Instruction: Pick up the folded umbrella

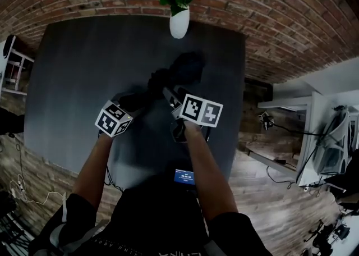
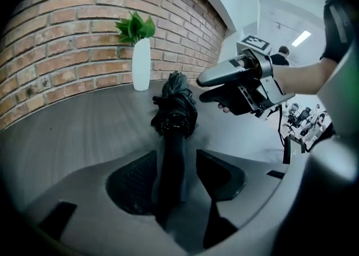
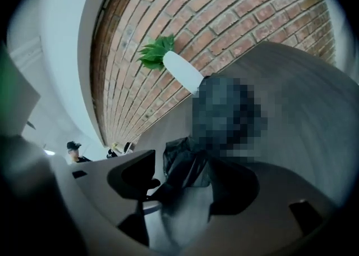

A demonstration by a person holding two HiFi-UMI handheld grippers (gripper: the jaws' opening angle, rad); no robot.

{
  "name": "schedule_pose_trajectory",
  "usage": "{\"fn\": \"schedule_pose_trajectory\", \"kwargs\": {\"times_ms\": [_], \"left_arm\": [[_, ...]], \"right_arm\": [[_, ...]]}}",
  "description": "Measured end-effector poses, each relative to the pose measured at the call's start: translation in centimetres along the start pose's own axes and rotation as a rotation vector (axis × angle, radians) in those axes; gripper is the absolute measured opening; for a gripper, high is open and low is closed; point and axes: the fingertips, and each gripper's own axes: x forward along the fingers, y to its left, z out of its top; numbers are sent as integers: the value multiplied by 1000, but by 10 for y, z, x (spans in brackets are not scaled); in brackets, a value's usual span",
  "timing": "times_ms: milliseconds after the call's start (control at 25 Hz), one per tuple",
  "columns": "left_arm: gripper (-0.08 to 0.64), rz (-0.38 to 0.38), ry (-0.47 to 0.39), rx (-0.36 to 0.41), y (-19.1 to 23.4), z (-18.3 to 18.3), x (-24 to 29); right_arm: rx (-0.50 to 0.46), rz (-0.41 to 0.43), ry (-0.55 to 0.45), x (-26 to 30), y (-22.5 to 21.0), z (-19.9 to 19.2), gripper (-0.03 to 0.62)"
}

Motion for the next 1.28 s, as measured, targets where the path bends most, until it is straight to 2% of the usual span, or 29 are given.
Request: {"fn": "schedule_pose_trajectory", "kwargs": {"times_ms": [160, 400, 480, 600, 760, 1040, 1280], "left_arm": [[201, -6, 43, 17, -1, -7, 10], [193, 15, 61, 0, 1, -9, 18], [156, 26, 70, 5, 0, -9, 18], [155, 34, 93, 19, -5, -9, 19], [155, 33, 122, 16, -15, -12, 21], [155, 30, 106, -7, -24, -12, 23], [155, 7, 103, -72, -27, -11, 26]], "right_arm": [[103, -83, -10, 13, -16, 10, 265], [154, -207, 0, 30, -27, 14, 265], [168, -234, -1, 32, -30, 15, 265], [198, -275, -2, 35, -33, 16, 265], [221, -370, 14, 38, -40, 16, 267], [190, -460, 45, 45, -48, 16, 267], [70, -467, 19, 52, -48, 18, 267]]}}
